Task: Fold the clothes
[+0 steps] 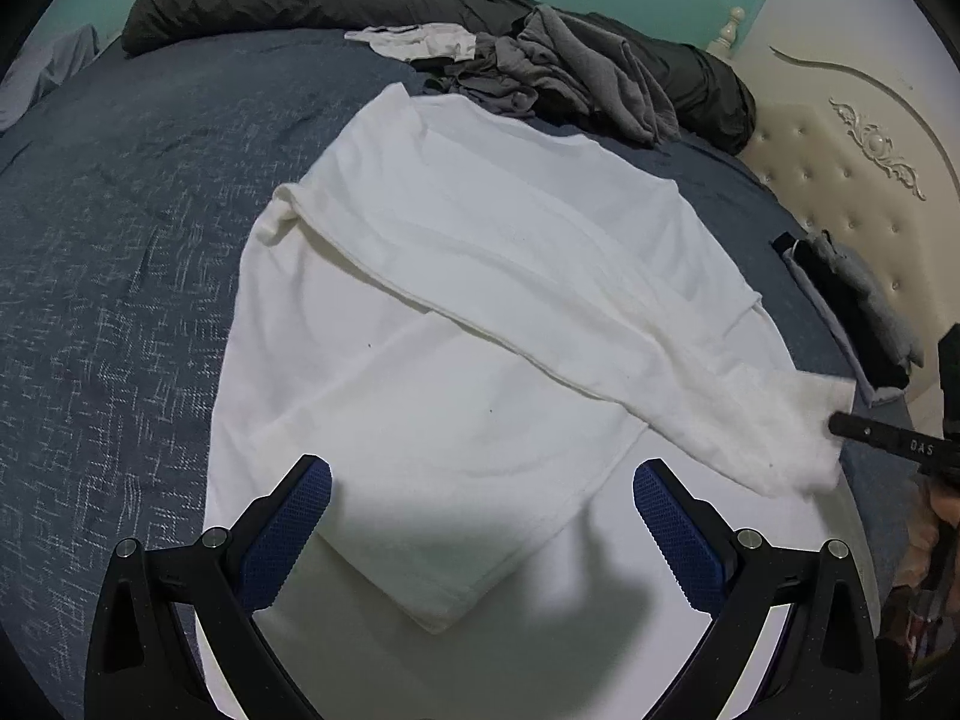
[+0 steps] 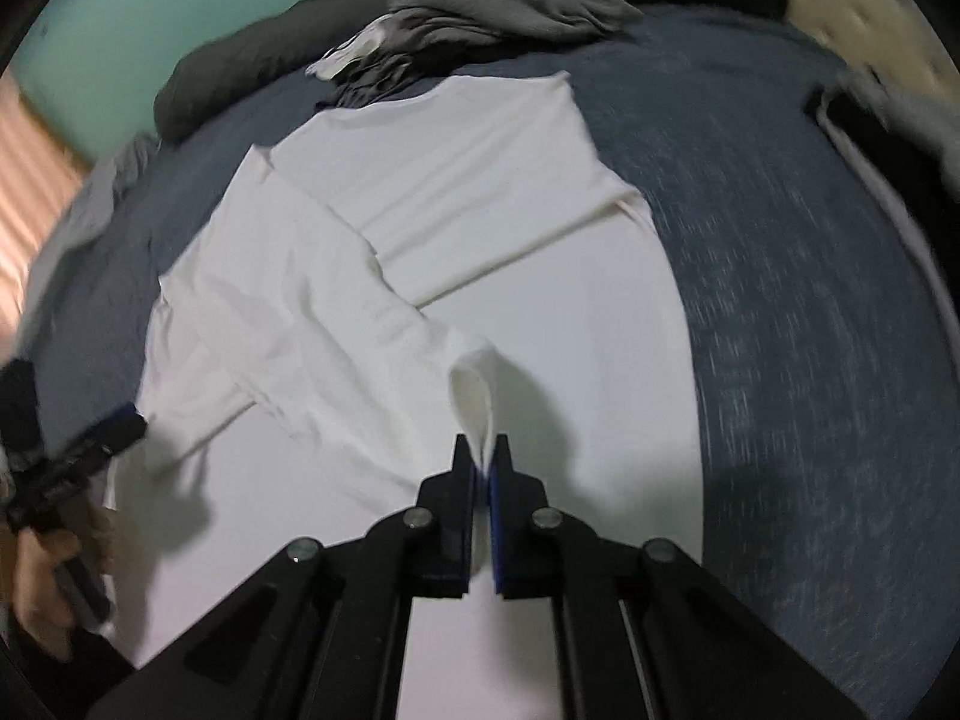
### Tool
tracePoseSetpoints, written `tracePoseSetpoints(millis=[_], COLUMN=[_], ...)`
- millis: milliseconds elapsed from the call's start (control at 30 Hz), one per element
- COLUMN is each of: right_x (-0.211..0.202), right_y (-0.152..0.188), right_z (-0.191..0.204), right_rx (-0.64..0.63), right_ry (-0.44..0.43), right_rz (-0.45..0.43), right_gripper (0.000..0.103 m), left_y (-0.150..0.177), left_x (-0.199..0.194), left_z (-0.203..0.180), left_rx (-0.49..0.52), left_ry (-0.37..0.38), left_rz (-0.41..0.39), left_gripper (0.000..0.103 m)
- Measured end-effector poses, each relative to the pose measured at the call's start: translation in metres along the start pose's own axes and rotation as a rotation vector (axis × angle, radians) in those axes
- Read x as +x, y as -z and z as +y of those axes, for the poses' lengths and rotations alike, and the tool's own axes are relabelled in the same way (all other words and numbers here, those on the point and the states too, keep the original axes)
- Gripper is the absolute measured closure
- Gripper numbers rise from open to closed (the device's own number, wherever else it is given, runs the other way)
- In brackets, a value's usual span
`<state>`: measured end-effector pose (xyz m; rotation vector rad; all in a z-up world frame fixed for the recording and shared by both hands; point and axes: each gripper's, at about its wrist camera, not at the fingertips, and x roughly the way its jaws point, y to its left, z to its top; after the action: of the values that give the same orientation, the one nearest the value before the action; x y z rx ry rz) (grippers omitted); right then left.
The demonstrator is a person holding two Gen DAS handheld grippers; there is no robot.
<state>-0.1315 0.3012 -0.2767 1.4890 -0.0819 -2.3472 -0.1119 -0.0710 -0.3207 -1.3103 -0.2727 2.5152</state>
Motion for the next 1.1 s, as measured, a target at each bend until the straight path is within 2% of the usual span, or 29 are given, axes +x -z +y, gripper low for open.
tracePoseSetpoints(millis=[300,500,633,667,700,767,800,833,967,1100], right_x=[0.009,0.018,0.016,0.013,0.010,0.009,0.010,0.011,0.017,0.025], right_y=[0.005,0.005,0.006,0.005,0.004,0.003,0.003,0.003,0.007,0.014], right_z=[-0.009,-0.036,-0.051,-0.051,-0.051,-0.051,-0.049,-0.046,-0.029,-0.033], right_rx=[0.026,0.113,0.193,0.193,0.193,0.225,0.234,0.242,0.214,0.292], right_ry=[0.024,0.049,-0.025,-0.009,0.007,-0.028,-0.040,-0.052,-0.068,-0.102], right_rz=[0.022,0.018,-0.003,-0.018,-0.033,-0.024,-0.012,-0.001,0.065,0.091], right_gripper=[0.099,0.099,0.099,0.099,0.096,0.084,0.070,0.063,0.063,0.063], left_y=[-0.002,-0.004,-0.004,-0.005,-0.005,-0.005,-0.006,-0.006,-0.006,-0.005], left_x=[0.001,0.000,-0.003,-0.003,-0.003,-0.003,-0.003,-0.003,-0.004,-0.007], left_z=[0.003,0.006,0.004,0.003,0.003,0.003,0.004,0.004,0.009,0.014], left_rx=[-0.022,-0.028,-0.003,0.005,0.007,0.007,0.007,0.006,-0.003,-0.005], left_ry=[0.028,0.024,0.003,-0.004,-0.007,-0.005,-0.005,-0.006,0.000,-0.010], left_rz=[-0.001,-0.004,-0.007,-0.009,-0.011,-0.010,-0.009,-0.008,-0.006,-0.011], left_gripper=[0.000,0.000,0.000,0.000,0.000,0.000,0.000,0.000,0.000,0.000])
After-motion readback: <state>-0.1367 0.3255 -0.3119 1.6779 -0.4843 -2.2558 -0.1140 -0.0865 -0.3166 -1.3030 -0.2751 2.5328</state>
